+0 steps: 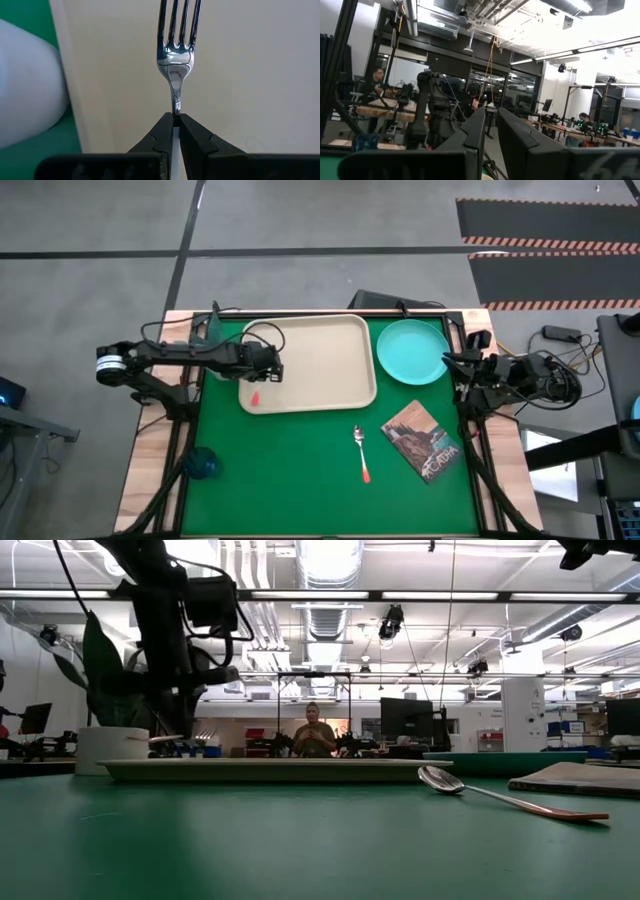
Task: Pick and place plate/cup/fork/spoon on tray
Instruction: Put the orange fork on the white tray
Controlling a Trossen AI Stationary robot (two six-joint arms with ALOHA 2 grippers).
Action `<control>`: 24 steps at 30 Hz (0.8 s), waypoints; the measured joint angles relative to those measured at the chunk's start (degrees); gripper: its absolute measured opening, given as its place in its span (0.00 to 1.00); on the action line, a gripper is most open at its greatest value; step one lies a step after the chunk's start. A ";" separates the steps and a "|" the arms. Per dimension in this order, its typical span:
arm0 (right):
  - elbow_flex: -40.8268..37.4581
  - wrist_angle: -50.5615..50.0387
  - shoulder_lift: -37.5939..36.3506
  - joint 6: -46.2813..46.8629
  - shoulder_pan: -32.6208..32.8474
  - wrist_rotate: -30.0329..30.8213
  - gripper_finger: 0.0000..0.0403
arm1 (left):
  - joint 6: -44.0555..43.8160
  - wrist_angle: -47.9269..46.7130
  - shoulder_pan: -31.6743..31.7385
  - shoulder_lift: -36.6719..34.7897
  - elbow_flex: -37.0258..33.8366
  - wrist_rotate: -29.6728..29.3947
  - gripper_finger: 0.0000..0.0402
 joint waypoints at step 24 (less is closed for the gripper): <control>0.04 -0.02 0.00 -0.52 0.00 0.00 0.11 | -1.66 6.47 0.00 0.00 -5.67 -0.32 0.02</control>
